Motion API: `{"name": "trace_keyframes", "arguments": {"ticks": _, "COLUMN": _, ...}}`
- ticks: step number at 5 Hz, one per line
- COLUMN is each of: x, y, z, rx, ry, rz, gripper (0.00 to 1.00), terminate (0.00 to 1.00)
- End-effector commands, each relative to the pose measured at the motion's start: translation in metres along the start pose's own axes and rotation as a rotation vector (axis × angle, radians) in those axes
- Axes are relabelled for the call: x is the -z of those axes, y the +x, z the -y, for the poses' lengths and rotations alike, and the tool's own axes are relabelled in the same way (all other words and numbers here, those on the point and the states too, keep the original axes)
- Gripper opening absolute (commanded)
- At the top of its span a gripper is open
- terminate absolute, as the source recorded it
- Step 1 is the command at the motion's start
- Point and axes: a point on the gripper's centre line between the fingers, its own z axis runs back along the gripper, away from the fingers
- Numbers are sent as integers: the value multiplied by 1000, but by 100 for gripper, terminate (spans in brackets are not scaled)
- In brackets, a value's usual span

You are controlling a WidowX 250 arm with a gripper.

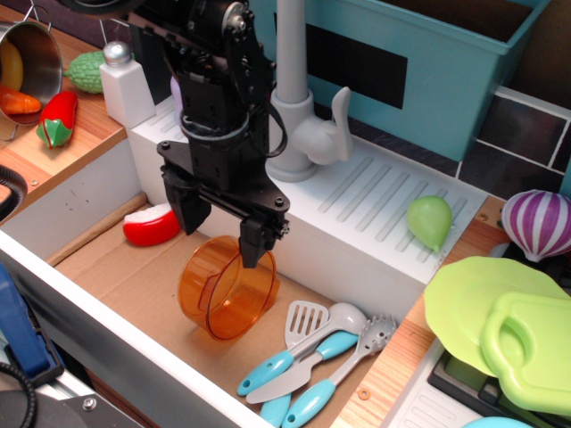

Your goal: Flip orange pot upright in sink

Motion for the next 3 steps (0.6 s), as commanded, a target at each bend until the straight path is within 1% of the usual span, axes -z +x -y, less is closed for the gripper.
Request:
{"name": "trace_keyframes", "arguments": {"ticks": 1, "x": 0, "y": 0, "z": 0, "rx": 0, "ry": 0, "rz": 0, "gripper": 100, "terminate": 0}}
{"name": "trace_keyframes", "arguments": {"ticks": 2, "x": 10, "y": 4, "z": 8, "rx": 0, "ry": 66, "rz": 26, "gripper": 100, "terminate": 0}}
{"name": "trace_keyframes", "arguments": {"ticks": 3, "x": 17, "y": 8, "z": 14, "rx": 23, "ry": 157, "rz": 43, "gripper": 100, "terminate": 0}}
